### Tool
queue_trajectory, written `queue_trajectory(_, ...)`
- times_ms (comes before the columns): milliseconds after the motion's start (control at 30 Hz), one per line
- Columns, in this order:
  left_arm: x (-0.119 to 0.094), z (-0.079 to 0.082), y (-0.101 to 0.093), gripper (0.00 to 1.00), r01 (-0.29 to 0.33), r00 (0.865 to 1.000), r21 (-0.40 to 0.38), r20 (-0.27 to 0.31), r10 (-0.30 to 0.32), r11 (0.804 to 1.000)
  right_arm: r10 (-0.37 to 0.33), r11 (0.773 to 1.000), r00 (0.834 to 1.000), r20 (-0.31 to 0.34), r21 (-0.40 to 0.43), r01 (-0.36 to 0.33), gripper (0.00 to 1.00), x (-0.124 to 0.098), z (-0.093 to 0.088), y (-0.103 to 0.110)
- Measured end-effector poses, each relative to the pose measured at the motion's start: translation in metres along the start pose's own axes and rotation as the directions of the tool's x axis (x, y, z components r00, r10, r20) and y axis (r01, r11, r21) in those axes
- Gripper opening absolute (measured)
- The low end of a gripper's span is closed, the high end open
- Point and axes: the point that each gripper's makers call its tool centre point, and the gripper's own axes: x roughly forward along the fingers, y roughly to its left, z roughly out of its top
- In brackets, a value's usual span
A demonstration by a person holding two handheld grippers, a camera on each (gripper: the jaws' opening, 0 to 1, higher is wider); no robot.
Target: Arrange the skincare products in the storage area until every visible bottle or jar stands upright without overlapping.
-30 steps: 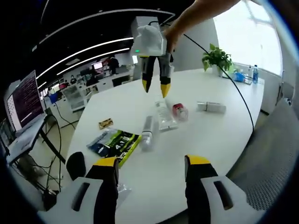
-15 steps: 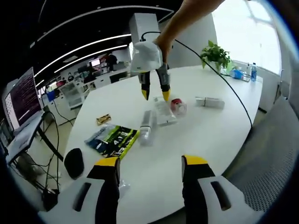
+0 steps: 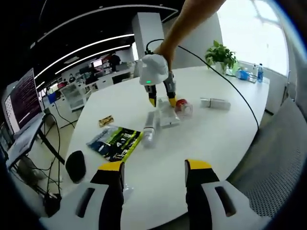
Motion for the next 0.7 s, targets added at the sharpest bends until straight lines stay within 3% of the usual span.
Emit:
queue_trajectory(567,0.0012,-0.0043,0.0033,0.46,-0.015,1.0,0.011,-0.022,0.015,1.0,-0.001,1.0,1.0,0.015,-0.01,0.001,0.34,0.0064,-0.0007,-0.0023)
queue_trajectory(700,0.001,-0.0049,0.0036,0.45,-0.016,1.0,0.014,-0.023,0.016,1.0,-0.008,1.0,0.999,0.036,-0.024,0.008,0.29,0.0062,-0.0003,-0.0039)
